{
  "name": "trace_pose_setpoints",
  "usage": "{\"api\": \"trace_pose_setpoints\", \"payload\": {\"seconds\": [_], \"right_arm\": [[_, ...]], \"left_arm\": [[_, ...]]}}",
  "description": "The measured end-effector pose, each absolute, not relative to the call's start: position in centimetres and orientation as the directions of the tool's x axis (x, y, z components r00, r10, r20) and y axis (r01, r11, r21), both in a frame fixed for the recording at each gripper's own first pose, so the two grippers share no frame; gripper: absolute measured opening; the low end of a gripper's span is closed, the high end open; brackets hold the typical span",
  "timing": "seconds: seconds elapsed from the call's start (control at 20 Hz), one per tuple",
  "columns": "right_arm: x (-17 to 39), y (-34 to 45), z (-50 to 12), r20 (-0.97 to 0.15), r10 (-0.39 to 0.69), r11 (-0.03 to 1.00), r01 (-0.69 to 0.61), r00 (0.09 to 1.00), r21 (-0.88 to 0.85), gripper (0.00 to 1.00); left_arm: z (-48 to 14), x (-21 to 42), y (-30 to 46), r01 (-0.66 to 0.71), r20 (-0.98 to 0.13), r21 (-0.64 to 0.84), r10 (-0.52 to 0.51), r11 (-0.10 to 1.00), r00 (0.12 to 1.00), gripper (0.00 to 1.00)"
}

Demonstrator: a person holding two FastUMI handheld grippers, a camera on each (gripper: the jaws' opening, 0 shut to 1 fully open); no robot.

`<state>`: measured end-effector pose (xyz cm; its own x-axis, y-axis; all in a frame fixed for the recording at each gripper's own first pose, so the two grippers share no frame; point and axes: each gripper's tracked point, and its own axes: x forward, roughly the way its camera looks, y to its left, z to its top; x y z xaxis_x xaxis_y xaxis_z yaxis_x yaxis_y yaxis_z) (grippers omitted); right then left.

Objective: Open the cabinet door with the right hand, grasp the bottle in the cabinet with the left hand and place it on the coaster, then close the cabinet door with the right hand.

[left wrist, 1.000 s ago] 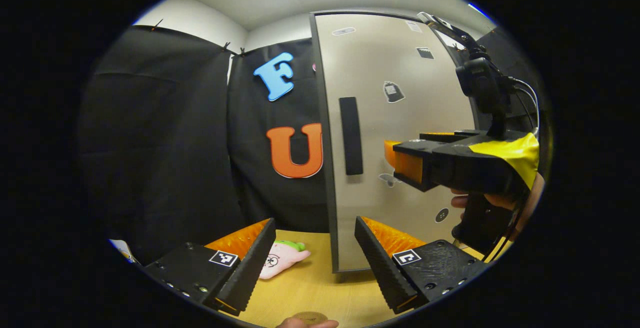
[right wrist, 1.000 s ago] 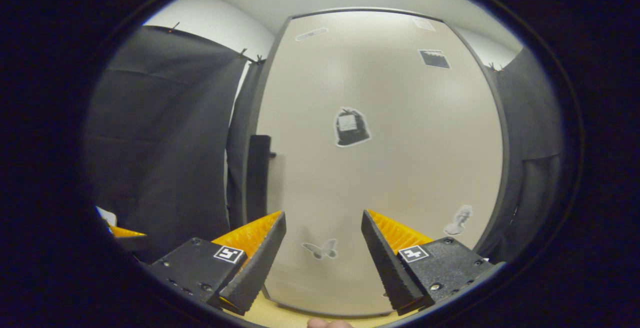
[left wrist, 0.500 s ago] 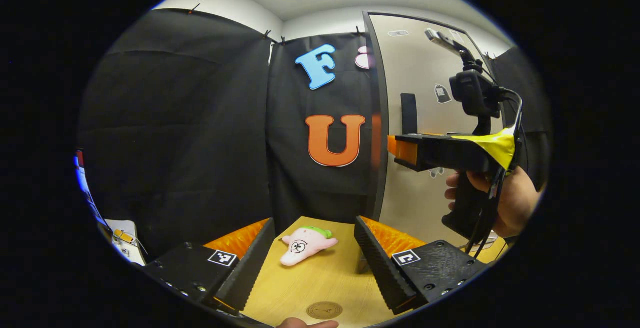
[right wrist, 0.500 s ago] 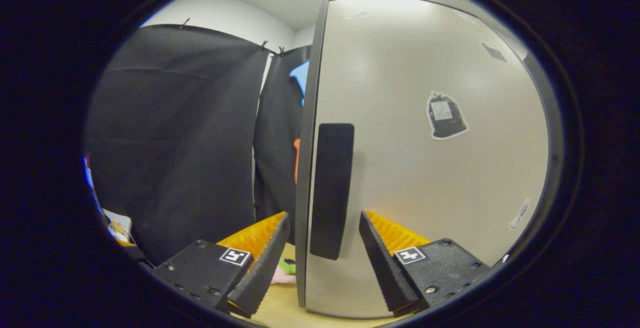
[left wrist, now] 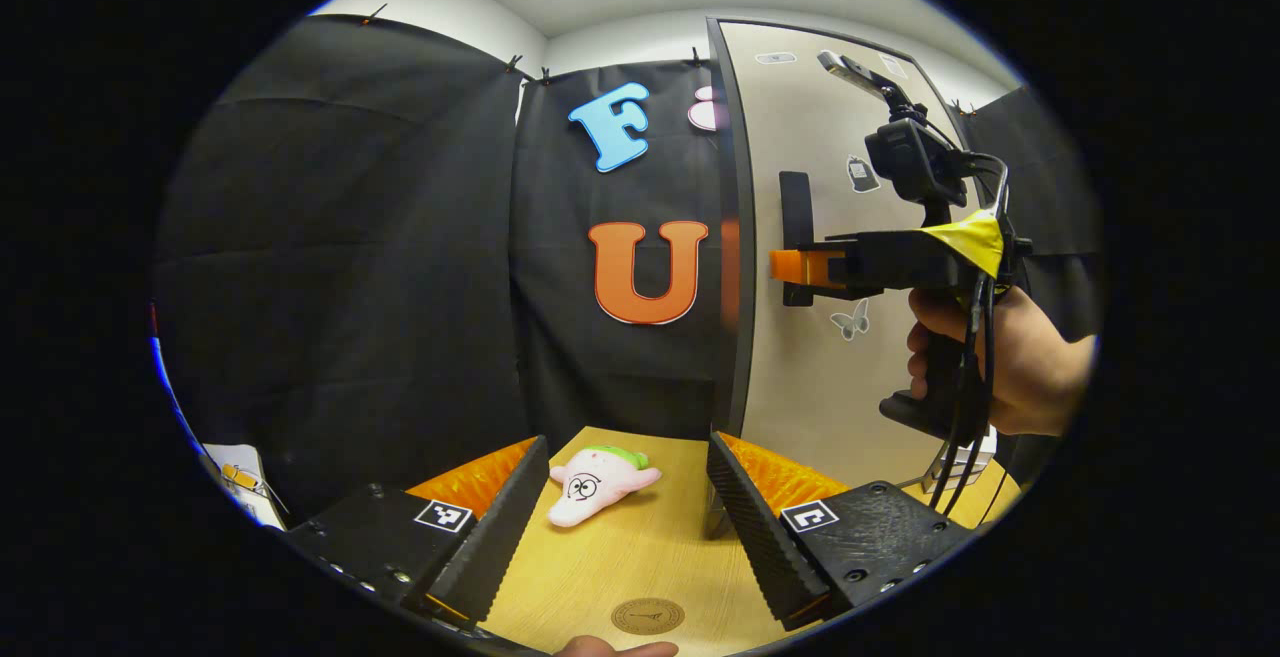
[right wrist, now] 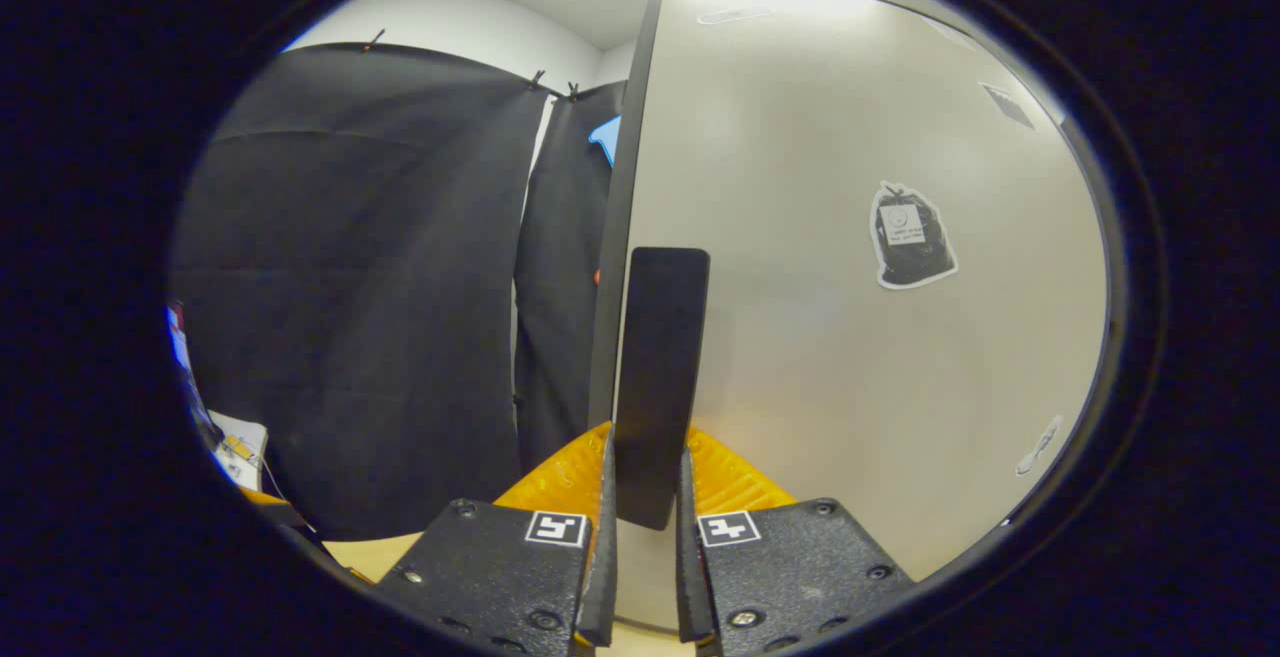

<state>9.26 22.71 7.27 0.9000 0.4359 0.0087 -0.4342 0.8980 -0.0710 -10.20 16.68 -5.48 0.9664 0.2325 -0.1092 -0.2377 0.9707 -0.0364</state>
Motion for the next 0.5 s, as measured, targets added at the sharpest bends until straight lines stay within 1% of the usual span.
{"api": "trace_pose_setpoints", "payload": {"seconds": [0.25,0.4,0.5], "right_arm": [[6.2,22.6,7.2,-0.029,0.502,0.86,-0.503,0.864,-0.084,0.27],[2.5,21.0,6.9,-0.057,0.557,0.824,-0.56,0.829,-0.087,0.27],[0.3,19.9,7.3,-0.083,0.574,0.811,-0.58,0.814,-0.079,0.27]], "left_arm": [[-5.4,-10.3,16.9,-0.232,-0.097,-0.051,0.227,0.971,0.969,0.96],[-5.9,-10.5,17.0,-0.242,-0.102,-0.065,0.235,0.968,0.967,0.96],[-6.2,-10.4,17.2,-0.24,-0.111,-0.088,0.23,0.967,0.967,0.96]]}}
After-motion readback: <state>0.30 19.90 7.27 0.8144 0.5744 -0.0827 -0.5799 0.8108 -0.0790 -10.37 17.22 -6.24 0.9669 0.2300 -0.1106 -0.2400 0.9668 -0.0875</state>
